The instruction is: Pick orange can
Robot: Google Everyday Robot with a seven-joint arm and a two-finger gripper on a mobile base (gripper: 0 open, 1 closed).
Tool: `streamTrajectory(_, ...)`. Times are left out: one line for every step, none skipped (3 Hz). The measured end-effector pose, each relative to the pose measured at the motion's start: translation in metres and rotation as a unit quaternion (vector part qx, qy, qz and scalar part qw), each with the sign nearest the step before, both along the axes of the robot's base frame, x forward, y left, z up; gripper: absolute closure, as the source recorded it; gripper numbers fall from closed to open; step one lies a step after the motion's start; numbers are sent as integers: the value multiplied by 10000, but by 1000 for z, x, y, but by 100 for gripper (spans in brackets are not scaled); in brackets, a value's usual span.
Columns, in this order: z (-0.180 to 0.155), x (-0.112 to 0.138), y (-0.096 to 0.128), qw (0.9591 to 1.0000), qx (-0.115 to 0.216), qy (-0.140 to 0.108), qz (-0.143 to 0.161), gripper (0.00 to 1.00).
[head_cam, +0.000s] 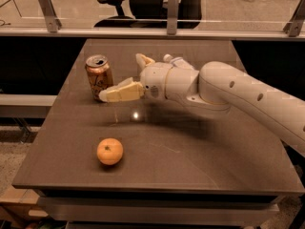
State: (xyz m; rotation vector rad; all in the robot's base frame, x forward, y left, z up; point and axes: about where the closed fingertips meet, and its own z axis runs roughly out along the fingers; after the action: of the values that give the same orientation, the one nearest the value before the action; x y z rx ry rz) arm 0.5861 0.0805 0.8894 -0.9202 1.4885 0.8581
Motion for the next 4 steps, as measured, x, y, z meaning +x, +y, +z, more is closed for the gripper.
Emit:
streamTrajectory(5,2,13,9998,-31,-81,187,0)
streamTrajectory(9,2,29,9990,-80,-124,418,0)
streamTrajectory(7,4,42,9982,-56,-119,587,0)
streamTrajectory(3,5,56,9971,24,-96,753,0)
